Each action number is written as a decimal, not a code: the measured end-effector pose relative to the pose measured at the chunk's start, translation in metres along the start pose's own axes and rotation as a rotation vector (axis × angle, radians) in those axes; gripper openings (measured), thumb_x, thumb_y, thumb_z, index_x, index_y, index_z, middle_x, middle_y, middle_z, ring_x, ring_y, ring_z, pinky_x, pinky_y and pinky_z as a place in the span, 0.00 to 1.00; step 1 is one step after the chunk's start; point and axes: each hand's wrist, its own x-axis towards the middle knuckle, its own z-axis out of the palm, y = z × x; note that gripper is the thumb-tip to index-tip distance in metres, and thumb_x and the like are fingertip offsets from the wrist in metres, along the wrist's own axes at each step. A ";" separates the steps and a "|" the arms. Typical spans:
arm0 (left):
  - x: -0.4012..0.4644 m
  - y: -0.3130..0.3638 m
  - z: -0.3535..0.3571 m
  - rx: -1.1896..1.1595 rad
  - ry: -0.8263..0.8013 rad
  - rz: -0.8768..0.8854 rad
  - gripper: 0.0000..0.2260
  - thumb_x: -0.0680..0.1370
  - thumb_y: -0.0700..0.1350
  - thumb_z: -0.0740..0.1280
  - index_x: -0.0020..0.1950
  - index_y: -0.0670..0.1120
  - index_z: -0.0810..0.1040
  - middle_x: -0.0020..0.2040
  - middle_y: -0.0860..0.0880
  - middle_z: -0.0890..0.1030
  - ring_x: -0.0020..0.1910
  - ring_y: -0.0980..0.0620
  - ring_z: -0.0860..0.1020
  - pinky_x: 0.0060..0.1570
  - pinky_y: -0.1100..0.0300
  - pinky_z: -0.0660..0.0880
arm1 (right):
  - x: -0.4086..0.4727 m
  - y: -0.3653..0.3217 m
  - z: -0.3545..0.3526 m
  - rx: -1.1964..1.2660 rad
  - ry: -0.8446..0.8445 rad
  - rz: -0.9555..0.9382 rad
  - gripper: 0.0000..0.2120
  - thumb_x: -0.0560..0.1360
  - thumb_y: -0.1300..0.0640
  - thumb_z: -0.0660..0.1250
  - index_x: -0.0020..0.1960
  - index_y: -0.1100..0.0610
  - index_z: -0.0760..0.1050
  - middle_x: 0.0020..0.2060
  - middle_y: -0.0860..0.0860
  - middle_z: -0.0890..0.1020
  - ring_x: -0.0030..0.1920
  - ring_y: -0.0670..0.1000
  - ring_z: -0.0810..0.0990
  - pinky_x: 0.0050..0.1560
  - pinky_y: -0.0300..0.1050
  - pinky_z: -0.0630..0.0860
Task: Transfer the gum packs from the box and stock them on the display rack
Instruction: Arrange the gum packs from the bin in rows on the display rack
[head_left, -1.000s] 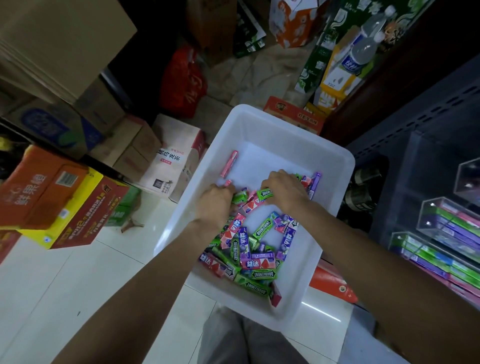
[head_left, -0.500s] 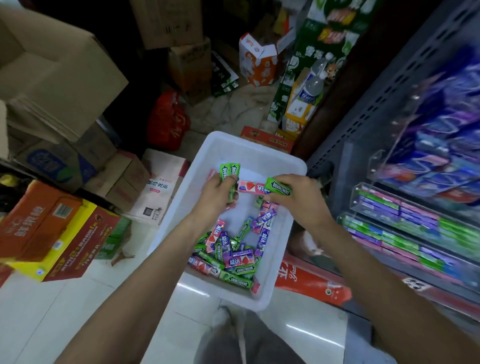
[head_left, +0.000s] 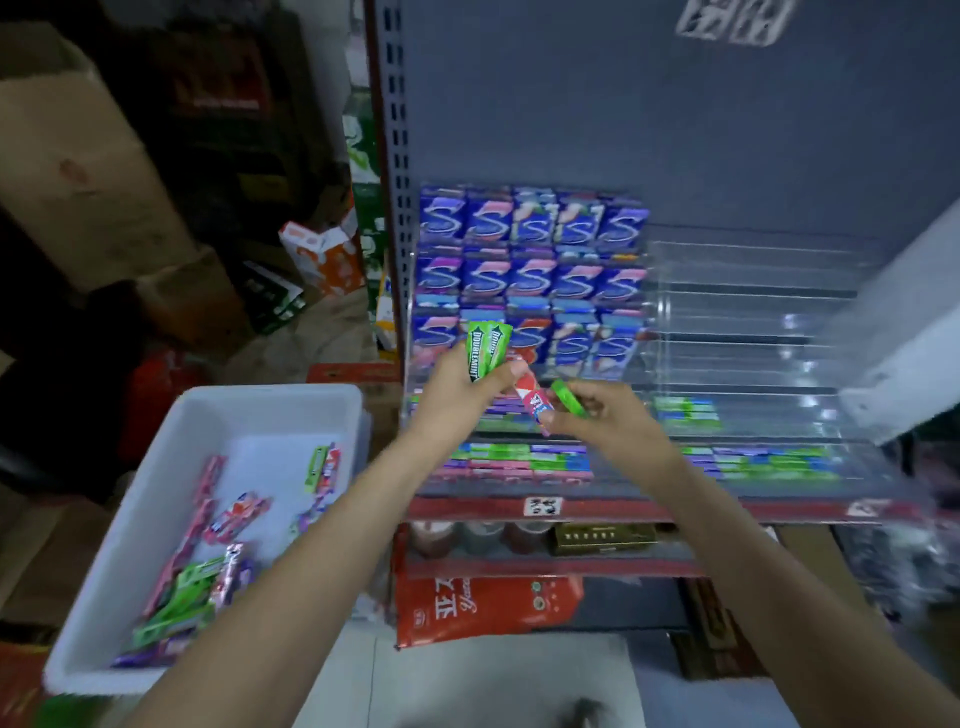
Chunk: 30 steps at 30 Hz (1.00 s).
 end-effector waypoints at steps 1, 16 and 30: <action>0.005 0.006 0.029 -0.012 -0.028 0.003 0.03 0.76 0.40 0.68 0.44 0.45 0.75 0.37 0.51 0.79 0.33 0.65 0.76 0.37 0.71 0.72 | -0.006 0.011 -0.022 0.024 0.039 -0.001 0.06 0.72 0.64 0.70 0.47 0.66 0.79 0.36 0.56 0.80 0.38 0.48 0.79 0.43 0.39 0.75; 0.059 0.018 0.270 0.226 -0.112 -0.081 0.08 0.72 0.45 0.72 0.42 0.44 0.75 0.35 0.49 0.79 0.33 0.57 0.78 0.40 0.60 0.74 | -0.025 0.111 -0.253 -0.068 0.064 -0.118 0.10 0.72 0.64 0.70 0.47 0.50 0.75 0.38 0.47 0.79 0.36 0.40 0.74 0.41 0.33 0.72; 0.051 -0.020 0.263 0.428 -0.032 -0.148 0.10 0.79 0.45 0.64 0.53 0.40 0.77 0.43 0.43 0.81 0.44 0.45 0.79 0.47 0.51 0.74 | -0.004 0.181 -0.269 -0.046 0.336 -0.014 0.03 0.76 0.61 0.66 0.49 0.58 0.75 0.40 0.53 0.80 0.40 0.49 0.75 0.43 0.42 0.71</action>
